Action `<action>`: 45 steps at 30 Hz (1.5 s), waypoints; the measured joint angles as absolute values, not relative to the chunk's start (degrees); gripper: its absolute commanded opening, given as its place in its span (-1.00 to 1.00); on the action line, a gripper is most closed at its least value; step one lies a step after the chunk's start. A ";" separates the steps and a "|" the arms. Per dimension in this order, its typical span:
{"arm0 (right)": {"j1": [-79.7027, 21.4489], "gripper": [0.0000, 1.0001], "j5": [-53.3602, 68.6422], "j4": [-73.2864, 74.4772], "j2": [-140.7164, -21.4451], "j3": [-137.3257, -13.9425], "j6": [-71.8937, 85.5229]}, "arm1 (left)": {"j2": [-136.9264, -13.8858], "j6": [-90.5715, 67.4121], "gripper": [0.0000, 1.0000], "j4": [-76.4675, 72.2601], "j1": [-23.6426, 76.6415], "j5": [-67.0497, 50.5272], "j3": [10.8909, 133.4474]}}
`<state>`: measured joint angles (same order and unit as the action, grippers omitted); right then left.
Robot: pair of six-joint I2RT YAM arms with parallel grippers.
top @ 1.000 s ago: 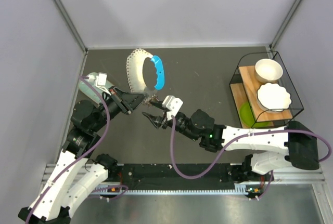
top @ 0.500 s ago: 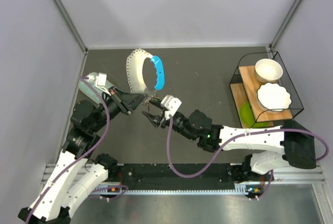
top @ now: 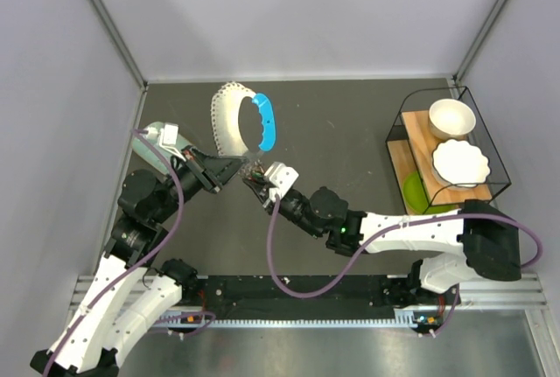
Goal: Remove the keys from the keyring
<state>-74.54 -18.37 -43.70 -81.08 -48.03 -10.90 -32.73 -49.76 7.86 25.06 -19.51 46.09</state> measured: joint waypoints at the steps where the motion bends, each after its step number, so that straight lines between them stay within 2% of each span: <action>1: -74.54 -1.00 -18.50 -43.70 -81.06 -48.03 -10.92 | -32.73 -49.58 -1.00 7.88 25.06 -19.27 46.09; 15: -74.54 -1.00 -19.18 -37.63 -72.58 -45.52 -11.42 | -32.86 -46.94 -1.00 10.20 25.23 -16.69 45.91; 22: -74.37 -1.00 -18.11 -27.83 -71.85 -48.40 -12.71 | -33.69 -46.57 -1.00 10.31 25.28 -16.75 44.80; 26: -72.69 -1.00 -17.06 -23.20 -70.96 -49.56 -13.13 | -34.30 -45.98 -0.73 11.31 25.28 -16.62 44.51; 30: -69.25 -1.00 -12.80 -17.98 -69.30 -50.17 -13.52 | -34.52 -45.19 -0.32 12.67 25.63 -17.78 44.49; 33: -67.18 -1.00 -10.22 -13.50 -68.27 -51.68 -15.73 | -34.13 -43.68 -0.11 14.09 25.56 -16.97 44.51; 34: -66.74 -1.00 -9.58 -12.40 -67.79 -51.90 -16.56 | -33.78 -43.18 0.03 14.70 25.50 -16.29 44.53; 37: -64.66 -1.00 -6.94 -8.01 -66.37 -52.75 -18.79 | -33.10 -40.58 0.11 16.73 25.43 -15.16 45.36; 45: -62.72 -1.00 0.38 1.58 -63.51 -53.23 -25.04 | -32.36 -29.36 0.12 20.21 25.43 -17.47 50.83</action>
<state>-62.72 0.38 1.58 -63.51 -53.23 -25.04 -32.36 -29.36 20.21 25.43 -17.47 50.83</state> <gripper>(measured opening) 0.021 0.559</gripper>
